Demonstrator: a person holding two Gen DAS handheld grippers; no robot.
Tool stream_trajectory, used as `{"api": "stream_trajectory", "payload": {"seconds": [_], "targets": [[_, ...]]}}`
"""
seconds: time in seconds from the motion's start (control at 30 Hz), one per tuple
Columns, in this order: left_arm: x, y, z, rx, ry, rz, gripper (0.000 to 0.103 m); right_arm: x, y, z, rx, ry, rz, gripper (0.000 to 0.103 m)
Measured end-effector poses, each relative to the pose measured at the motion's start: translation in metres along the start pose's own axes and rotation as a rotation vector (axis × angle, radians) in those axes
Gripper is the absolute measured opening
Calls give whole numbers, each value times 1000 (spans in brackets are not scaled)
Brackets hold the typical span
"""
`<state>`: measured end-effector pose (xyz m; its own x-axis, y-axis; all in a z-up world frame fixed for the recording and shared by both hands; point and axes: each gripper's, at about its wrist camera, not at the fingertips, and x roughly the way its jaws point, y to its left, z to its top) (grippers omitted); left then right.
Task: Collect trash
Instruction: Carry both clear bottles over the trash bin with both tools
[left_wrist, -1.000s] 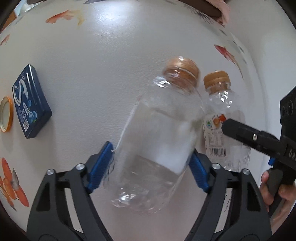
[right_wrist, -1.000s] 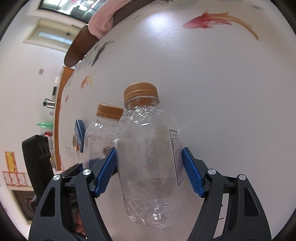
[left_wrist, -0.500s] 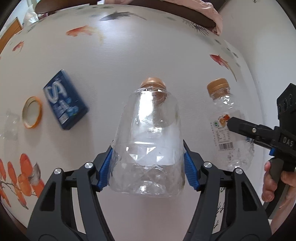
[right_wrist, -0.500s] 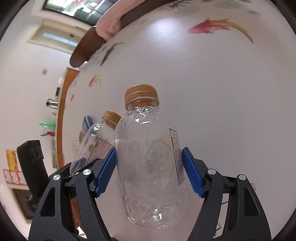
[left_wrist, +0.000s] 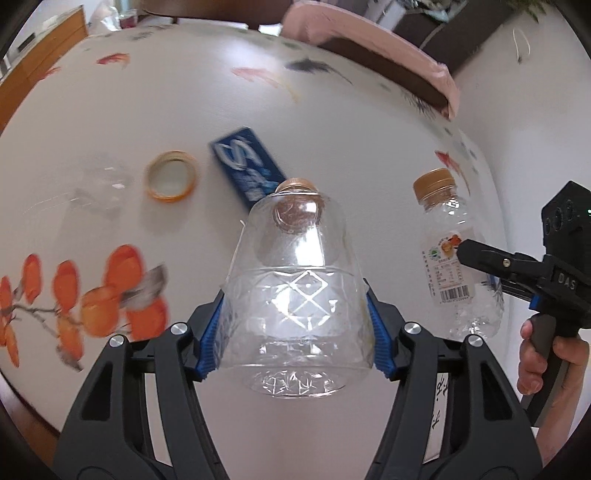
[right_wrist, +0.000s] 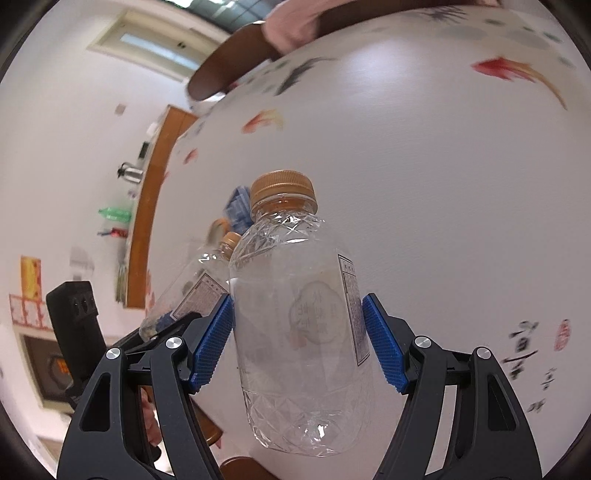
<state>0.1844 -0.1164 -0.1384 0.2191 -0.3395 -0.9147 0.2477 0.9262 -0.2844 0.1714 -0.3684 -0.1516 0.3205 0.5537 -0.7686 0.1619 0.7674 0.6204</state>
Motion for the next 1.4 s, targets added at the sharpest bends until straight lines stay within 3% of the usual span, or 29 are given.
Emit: {"api": "stream_trajectory", "payload": {"seconds": [0.3, 0.5, 0.67, 0.9, 1.13, 1.27, 1.4], "targets": [[-111, 83, -49, -109, -163, 65, 61, 30, 134, -30, -222, 74, 98, 71], [-198, 183, -125, -274, -265, 162, 61, 83, 262, -86, -415, 188, 193, 71], [-277, 275, -227, -447, -343, 293, 61, 149, 375, -177, -579, 340, 271, 71], [-332, 383, -400, -745, -323, 424, 61, 242, 490, -345, -743, 590, 366, 71], [-327, 448, -543, -995, -266, 439, 61, 321, 526, -481, -865, 810, 317, 71], [-294, 471, -599, -1084, -200, 406, 61, 377, 506, -537, -863, 929, 234, 71], [-230, 493, -637, -1160, -135, 320, 61, 432, 459, -576, -817, 1013, 118, 71]]}}
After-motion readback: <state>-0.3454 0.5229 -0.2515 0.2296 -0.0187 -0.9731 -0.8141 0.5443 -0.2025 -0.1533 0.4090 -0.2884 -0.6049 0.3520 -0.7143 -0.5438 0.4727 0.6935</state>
